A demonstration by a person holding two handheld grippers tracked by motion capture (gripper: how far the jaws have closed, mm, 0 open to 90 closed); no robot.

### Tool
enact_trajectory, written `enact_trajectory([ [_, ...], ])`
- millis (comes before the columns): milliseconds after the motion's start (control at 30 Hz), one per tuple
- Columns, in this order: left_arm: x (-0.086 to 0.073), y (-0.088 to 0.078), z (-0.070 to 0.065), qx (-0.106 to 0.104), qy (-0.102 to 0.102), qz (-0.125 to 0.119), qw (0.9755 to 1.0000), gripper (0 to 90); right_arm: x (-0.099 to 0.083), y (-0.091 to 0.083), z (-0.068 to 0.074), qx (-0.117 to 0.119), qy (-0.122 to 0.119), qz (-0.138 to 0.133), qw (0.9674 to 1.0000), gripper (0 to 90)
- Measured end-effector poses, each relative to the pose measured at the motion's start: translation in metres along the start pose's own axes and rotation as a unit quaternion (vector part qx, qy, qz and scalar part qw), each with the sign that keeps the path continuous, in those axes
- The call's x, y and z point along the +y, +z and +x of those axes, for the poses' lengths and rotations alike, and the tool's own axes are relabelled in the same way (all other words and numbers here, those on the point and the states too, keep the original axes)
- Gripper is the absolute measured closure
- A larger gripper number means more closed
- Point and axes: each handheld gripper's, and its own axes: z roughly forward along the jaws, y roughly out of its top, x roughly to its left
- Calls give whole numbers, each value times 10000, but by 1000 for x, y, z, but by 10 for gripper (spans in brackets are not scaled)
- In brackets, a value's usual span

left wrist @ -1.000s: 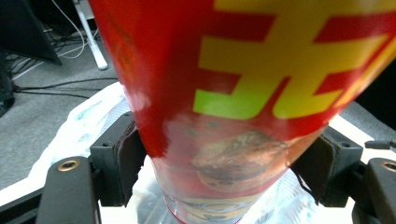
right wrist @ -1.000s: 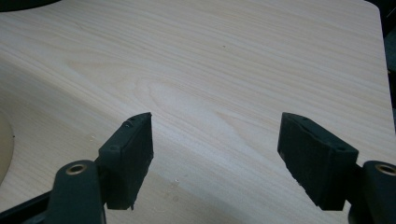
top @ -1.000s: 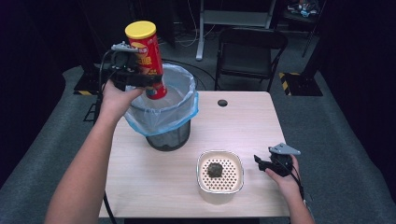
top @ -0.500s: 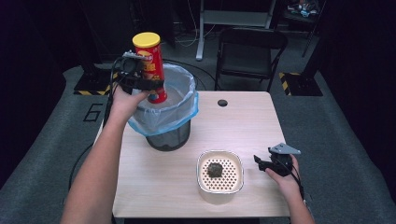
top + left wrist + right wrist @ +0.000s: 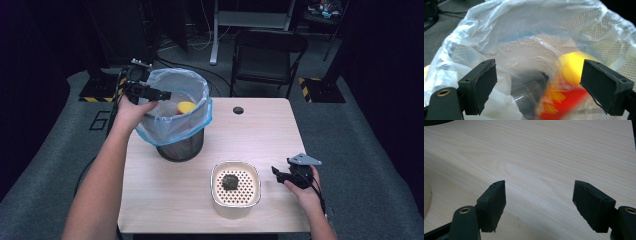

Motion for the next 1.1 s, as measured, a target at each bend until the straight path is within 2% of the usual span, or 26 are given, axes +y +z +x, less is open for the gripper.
enact_trajectory([
  [100, -4, -8, 1, -96, -8, -140, 9999, 135, 0, 0, 1, -34, 34, -25, 10000, 264],
  [167, -7, -16, 2, -130, 138, -131, 9997, 138, 0, 0, 1, -36, 42, -25, 10000, 264],
  [267, -12, -27, 0, -233, 210, -179, 9993, 151, 0, 0, 0, -5, -21, 2, 10000, 264],
  [333, -16, -37, -3, -365, 189, -265, 9988, 172, 0, 0, 1, -19, -21, -11, 10000, 264],
  [433, -24, -52, -8, -417, 353, -399, 9977, 188, 0, 0, 2, -30, -25, -10, 10000, 264],
  [500, -33, -64, -11, -495, 472, -446, 9967, 203, 0, 0, 2, -38, -13, -8, 10000, 264],
  [733, -67, -87, -16, -669, 642, -504, 9944, 238, 0, 0, 2, -38, -45, -11, 10000, 264],
  [900, -92, -91, -13, -731, 637, -512, 9940, 238, 0, 1, 3, -62, -35, 13, 10000, 264],
  [1100, -126, -83, -1, -696, 602, -491, 9945, 238, 0, 1, 3, -61, -58, 27, 10000, 264],
])
